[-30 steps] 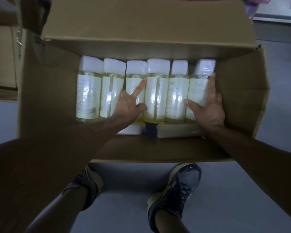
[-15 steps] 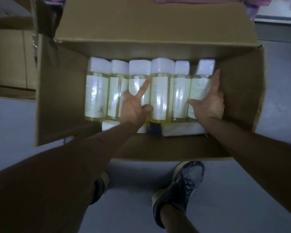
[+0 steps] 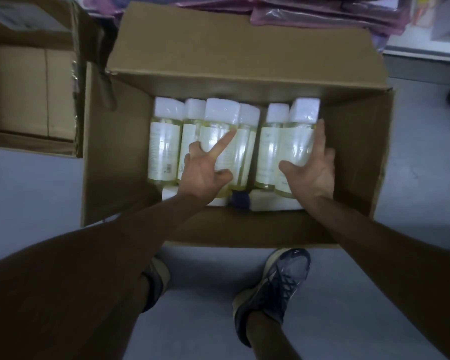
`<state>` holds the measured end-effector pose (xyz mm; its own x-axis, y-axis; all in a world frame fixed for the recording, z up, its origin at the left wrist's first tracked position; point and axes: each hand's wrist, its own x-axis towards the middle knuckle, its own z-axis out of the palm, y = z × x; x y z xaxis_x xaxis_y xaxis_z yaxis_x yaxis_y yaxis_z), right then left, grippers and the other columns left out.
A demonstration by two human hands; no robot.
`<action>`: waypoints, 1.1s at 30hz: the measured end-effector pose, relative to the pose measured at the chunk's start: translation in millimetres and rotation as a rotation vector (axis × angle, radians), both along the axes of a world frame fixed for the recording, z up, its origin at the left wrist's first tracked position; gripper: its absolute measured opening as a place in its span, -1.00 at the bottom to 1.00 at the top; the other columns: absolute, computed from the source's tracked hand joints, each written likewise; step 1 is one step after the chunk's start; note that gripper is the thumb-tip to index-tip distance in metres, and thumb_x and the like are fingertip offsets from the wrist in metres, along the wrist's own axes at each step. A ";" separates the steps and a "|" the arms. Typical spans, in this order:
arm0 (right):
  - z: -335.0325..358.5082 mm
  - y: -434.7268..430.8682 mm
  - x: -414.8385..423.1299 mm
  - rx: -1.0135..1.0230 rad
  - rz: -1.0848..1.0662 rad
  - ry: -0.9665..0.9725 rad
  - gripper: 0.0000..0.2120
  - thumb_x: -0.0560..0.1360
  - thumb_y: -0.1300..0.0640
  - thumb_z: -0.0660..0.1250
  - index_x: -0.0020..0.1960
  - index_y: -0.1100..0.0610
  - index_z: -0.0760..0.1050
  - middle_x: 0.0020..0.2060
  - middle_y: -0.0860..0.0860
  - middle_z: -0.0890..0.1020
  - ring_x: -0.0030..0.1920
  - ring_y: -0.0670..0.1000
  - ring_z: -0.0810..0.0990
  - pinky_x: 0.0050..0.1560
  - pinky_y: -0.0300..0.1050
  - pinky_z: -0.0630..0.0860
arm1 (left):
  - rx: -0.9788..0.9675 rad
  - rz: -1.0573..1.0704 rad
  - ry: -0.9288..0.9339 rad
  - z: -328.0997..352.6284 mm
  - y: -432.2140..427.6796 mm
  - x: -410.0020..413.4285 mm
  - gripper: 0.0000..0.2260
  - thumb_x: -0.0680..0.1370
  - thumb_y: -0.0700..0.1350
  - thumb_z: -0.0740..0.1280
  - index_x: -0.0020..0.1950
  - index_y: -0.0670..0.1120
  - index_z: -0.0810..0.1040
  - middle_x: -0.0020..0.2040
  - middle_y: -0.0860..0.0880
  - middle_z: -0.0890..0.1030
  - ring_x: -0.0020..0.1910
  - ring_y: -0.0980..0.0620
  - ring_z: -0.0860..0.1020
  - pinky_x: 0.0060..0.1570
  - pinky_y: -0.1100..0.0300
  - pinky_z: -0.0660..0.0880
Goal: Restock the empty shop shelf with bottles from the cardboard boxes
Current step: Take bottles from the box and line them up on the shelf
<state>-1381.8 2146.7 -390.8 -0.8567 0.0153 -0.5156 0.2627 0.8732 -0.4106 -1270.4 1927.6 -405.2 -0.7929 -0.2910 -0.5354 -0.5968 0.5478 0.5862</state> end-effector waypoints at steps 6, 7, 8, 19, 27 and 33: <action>-10.5 3.0 4.0 -0.079 -0.019 -0.068 0.14 0.51 0.05 0.53 0.65 -0.38 -0.31 0.44 0.09 0.42 0.21 0.07 0.50 0.18 0.20 0.56 | 0.093 -0.001 -0.016 1.6 -5.2 -1.8 -0.13 0.56 -0.04 0.41 0.58 0.60 -0.01 0.27 -0.01 0.24 -0.05 -0.19 0.57 0.19 -0.07 0.62; -10.1 5.0 2.7 -0.089 -0.008 -0.085 0.16 0.50 0.06 0.55 0.66 -0.38 -0.30 0.46 0.07 0.43 0.30 0.09 0.52 0.26 0.22 0.55 | 0.105 0.007 -0.016 2.0 -5.7 -2.7 -0.13 0.55 -0.05 0.41 0.57 0.61 0.00 0.25 0.00 0.24 -0.09 -0.18 0.57 0.18 -0.08 0.63; -8.7 6.2 1.1 -0.094 -0.002 -0.091 0.17 0.49 0.06 0.57 0.66 -0.38 -0.27 0.48 0.05 0.44 0.38 0.11 0.51 0.33 0.24 0.53 | 0.119 0.014 -0.015 2.3 -5.7 -3.4 -0.13 0.55 -0.05 0.41 0.57 0.62 0.00 0.25 -0.01 0.26 -0.12 -0.17 0.57 0.17 -0.07 0.64; 66.6 -10.2 15.6 -0.072 0.095 -0.117 0.16 0.44 0.06 0.60 0.64 -0.47 -0.16 0.35 0.11 0.50 0.33 0.21 0.55 0.27 0.18 0.50 | 0.276 0.169 -0.008 74.1 -20.0 15.4 -0.14 0.57 -0.14 0.44 0.52 0.66 0.11 0.45 -0.11 0.34 -0.28 -0.11 0.61 -0.13 0.33 0.62; 213.2 -28.1 45.8 -0.279 0.059 -0.123 0.14 0.38 0.01 0.63 0.60 -0.54 -0.08 0.47 -0.14 0.51 0.40 0.05 0.55 0.33 0.20 0.57 | 0.418 0.341 0.164 210.9 -32.3 38.5 -0.16 0.57 -0.18 0.49 0.58 0.54 0.21 0.41 -0.01 0.50 -0.07 0.16 0.66 0.10 0.13 0.68; 356.3 -68.2 41.1 -0.474 0.101 -0.144 0.14 0.26 -0.08 0.60 0.57 -0.59 -0.03 0.38 -0.28 0.57 0.34 -0.06 0.60 0.31 0.21 0.60 | 0.508 0.495 0.373 363.3 -47.7 46.2 -0.21 0.52 -0.16 0.51 0.54 0.52 0.32 0.44 0.36 0.53 0.37 0.19 0.59 0.27 0.07 0.64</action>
